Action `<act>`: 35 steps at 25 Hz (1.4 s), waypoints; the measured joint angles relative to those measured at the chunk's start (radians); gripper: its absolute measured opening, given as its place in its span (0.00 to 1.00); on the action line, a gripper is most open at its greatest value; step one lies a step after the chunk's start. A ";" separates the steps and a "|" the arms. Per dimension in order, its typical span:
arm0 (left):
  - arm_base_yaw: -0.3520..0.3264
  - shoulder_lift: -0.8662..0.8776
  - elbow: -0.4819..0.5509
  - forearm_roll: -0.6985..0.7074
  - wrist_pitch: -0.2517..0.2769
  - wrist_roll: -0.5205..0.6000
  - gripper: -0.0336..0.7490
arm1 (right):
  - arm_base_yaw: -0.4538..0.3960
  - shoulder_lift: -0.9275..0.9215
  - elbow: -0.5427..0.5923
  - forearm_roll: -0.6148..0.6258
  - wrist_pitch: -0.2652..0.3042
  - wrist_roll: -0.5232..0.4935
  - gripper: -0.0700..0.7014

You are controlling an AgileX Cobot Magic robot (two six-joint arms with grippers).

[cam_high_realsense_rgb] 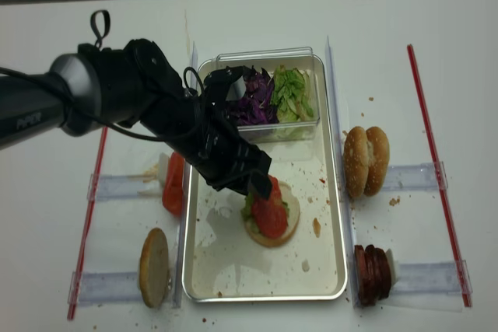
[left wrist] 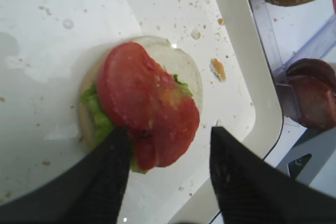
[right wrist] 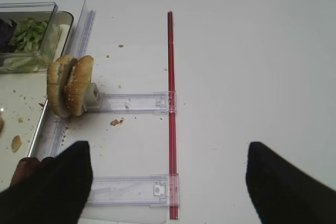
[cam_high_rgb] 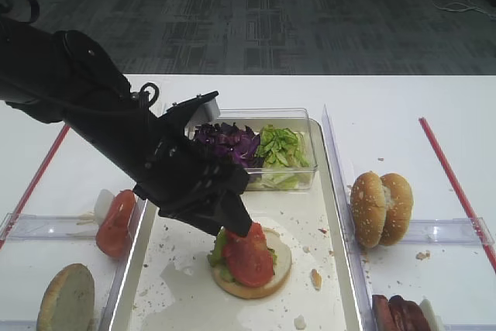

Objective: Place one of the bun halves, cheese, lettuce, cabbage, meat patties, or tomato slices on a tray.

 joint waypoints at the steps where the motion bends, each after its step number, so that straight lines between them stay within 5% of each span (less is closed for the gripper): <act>1: 0.000 0.000 0.000 0.002 0.000 0.000 0.50 | 0.000 0.000 0.000 0.000 0.000 0.000 0.90; 21: 0.000 -0.191 0.000 0.051 0.030 -0.002 0.50 | 0.000 0.000 0.000 0.000 0.000 0.000 0.90; 35: 0.000 -0.199 0.000 0.750 0.007 -0.456 0.50 | 0.000 0.000 0.000 0.000 0.000 -0.002 0.90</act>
